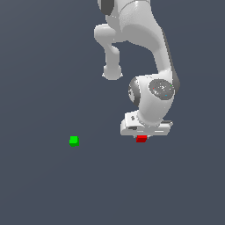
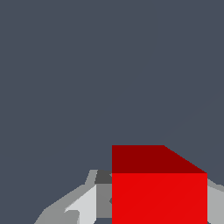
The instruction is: Stack the red cube on top of the green cube.
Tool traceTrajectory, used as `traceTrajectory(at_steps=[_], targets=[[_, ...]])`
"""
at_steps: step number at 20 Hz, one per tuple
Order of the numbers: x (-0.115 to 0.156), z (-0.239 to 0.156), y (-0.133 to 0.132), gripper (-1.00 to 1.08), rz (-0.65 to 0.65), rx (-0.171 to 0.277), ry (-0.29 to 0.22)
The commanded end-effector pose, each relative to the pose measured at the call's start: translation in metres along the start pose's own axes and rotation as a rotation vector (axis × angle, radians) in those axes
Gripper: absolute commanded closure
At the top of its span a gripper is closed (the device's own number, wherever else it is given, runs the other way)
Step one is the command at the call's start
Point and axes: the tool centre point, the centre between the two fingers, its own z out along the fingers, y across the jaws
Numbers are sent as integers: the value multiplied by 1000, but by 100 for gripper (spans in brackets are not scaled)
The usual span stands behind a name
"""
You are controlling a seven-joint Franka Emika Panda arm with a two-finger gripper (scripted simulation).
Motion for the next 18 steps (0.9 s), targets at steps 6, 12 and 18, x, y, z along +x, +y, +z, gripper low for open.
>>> traceTrajectory(at_steps=[6,12,18], targets=[[-1,2,11,108,0,0,0],[-4,9,53,108,0,0,0],[-9,20,122,108,0,0,0]])
